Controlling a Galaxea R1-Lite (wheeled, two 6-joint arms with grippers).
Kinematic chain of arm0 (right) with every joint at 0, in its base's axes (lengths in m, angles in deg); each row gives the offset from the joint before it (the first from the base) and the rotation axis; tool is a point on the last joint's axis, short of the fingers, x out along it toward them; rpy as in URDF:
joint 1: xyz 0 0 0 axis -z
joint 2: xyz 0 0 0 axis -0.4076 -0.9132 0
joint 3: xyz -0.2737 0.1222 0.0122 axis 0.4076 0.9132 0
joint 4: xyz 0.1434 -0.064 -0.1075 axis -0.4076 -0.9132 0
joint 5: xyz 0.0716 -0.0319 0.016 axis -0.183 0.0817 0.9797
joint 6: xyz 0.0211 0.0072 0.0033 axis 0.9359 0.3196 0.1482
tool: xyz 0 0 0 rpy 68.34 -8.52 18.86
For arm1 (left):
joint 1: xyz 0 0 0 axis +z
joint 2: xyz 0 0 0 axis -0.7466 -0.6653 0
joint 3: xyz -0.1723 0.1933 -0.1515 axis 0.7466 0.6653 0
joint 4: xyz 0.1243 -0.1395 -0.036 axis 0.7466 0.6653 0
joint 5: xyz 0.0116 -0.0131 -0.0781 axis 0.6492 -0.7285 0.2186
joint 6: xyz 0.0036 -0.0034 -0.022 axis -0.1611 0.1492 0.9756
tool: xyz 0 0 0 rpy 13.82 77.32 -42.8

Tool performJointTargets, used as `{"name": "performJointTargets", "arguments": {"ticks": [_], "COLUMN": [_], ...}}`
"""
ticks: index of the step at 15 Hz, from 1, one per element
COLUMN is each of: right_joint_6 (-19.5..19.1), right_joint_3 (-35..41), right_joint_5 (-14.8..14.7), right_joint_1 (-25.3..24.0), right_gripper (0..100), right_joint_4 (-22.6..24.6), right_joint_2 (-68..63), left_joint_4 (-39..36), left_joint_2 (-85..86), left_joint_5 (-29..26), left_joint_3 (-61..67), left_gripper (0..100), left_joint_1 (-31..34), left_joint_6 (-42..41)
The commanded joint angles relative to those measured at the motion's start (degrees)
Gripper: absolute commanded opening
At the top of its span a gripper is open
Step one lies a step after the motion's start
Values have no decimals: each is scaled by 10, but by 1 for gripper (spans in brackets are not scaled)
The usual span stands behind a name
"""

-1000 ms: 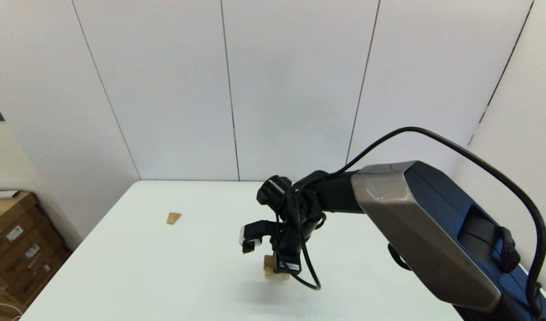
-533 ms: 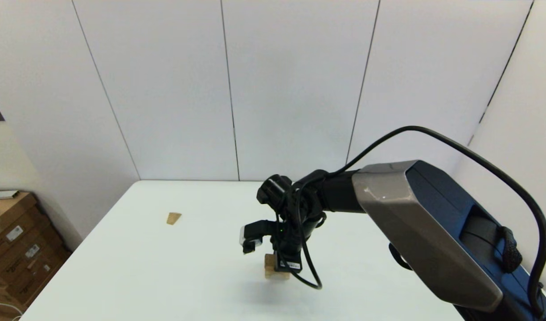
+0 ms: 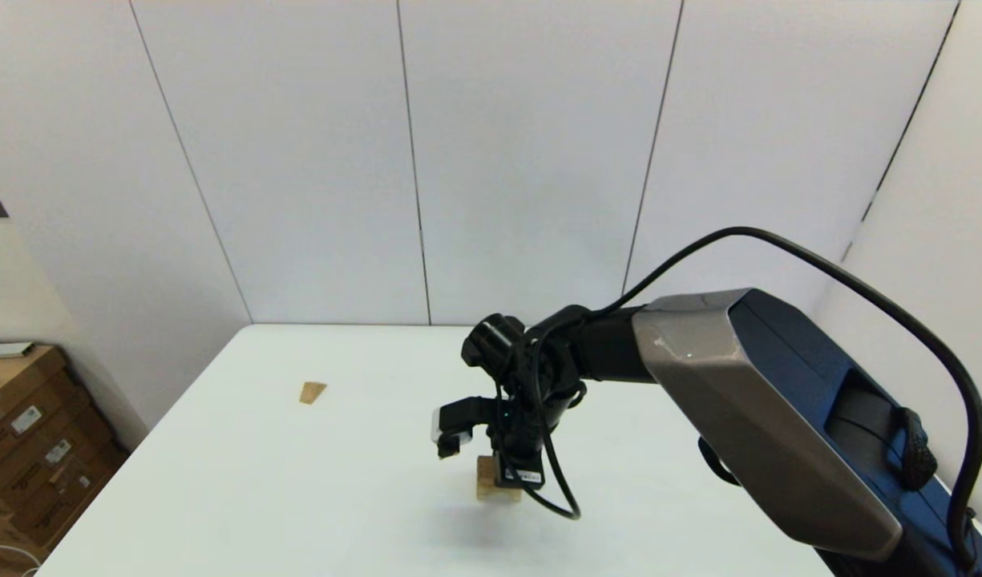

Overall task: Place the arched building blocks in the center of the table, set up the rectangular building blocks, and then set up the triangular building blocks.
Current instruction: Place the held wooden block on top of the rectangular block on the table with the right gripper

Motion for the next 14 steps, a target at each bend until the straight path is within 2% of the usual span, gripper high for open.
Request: {"name": "performJointTargets", "arguments": {"ticks": [1, 14], "right_joint_6": [-4, -4], "right_joint_3": [0, 0], "right_joint_5": [0, 0], "right_joint_1": [-1, -3], "right_gripper": [0, 0], "right_joint_4": [-2, 5], "right_joint_2": [-5, -7], "left_joint_4": [0, 0], "left_joint_2": [-1, -1], "left_joint_5": [0, 0], "left_joint_3": [0, 0], "left_gripper": [100, 100], "left_joint_1": [0, 0], "left_joint_6": [0, 0]}}
